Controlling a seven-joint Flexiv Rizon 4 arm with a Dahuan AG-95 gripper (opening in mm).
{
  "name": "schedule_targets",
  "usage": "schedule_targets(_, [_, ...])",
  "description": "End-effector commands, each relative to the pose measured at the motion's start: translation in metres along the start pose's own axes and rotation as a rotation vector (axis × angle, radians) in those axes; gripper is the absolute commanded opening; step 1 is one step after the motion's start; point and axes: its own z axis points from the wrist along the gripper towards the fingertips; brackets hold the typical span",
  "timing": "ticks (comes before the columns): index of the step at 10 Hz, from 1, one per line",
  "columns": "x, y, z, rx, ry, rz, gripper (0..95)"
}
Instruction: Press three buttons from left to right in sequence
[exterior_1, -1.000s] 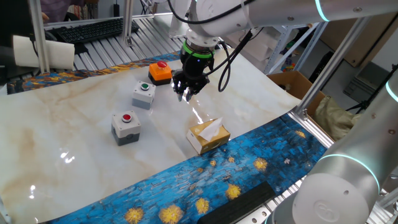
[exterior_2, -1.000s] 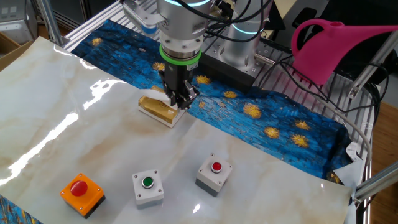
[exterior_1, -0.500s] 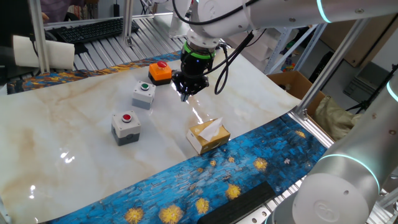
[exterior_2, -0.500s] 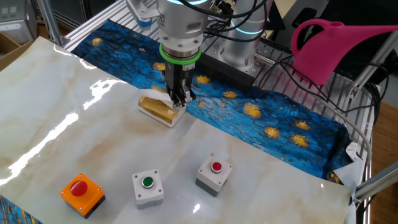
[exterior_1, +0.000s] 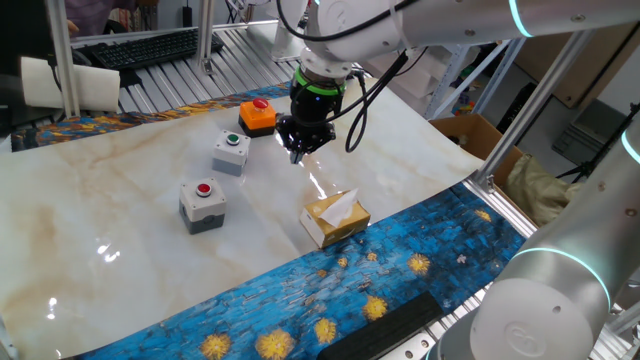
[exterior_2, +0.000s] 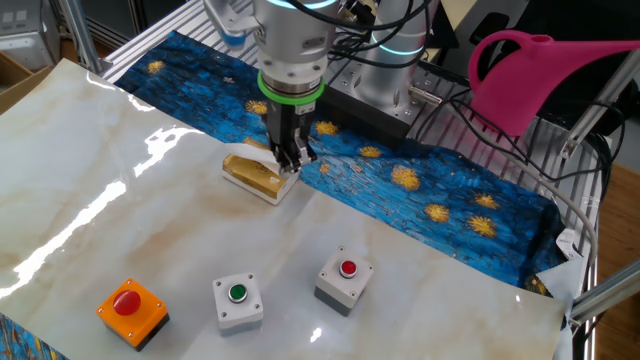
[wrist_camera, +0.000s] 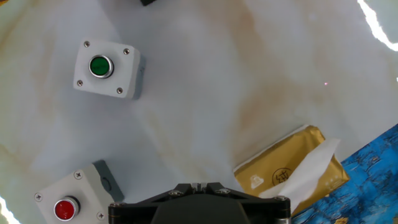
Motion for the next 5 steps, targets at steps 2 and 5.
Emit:
schedule_targets(2, [0.008,0.012,0.004,0.004,0.002,0.033,0.0])
schedule_targets(5, [0.019,0.024,0.001,0.006,0.004,0.081,0.0])
